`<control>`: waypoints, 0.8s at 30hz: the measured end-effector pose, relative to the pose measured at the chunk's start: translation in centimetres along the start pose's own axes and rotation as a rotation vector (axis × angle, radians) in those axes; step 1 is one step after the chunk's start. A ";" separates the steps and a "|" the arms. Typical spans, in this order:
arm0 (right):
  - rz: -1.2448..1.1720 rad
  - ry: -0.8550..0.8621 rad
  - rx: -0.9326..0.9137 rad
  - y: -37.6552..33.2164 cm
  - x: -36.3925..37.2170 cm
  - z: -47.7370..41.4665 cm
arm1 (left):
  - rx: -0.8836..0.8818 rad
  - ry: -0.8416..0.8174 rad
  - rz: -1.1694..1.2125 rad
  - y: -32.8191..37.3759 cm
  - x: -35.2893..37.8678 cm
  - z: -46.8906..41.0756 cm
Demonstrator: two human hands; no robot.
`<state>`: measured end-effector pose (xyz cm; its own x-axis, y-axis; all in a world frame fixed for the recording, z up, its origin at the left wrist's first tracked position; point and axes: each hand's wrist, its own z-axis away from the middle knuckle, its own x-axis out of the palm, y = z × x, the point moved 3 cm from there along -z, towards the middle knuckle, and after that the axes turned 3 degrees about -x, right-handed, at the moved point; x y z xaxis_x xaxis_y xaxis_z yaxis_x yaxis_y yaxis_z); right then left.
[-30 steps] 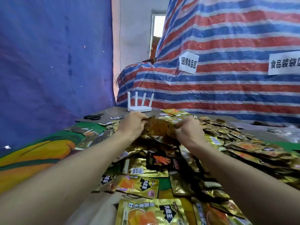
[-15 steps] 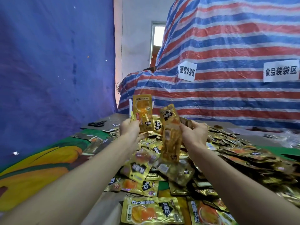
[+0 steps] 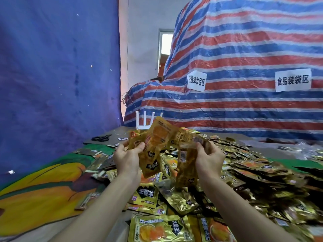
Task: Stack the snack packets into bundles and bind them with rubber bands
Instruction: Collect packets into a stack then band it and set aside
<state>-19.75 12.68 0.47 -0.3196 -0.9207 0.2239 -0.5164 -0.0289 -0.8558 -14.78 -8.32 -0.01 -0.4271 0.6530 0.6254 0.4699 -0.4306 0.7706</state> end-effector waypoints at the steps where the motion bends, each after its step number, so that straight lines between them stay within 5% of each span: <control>1: -0.017 0.013 -0.014 -0.1 -0.1 0.3 | 0.013 -0.027 0.011 0.0 0.1 0.3; 12: -0.091 0.301 -0.112 -1.3 -2.3 1.2 | 0.438 -0.303 -0.271 1.7 0.6 1.7; 18: -0.187 0.241 -0.185 -2.9 -2.2 1.8 | 0.628 -0.523 -0.472 2.3 1.3 3.1; 24: -0.274 0.001 -0.152 -2.5 0.7 5.0 | 0.477 -0.492 -0.529 -1.3 2.9 5.3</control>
<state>-14.71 10.18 0.41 -0.1527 -0.8863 0.4372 -0.6966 -0.2172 -0.6838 -12.49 -2.56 0.17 -0.3500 0.9367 -0.0097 0.6253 0.2413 0.7422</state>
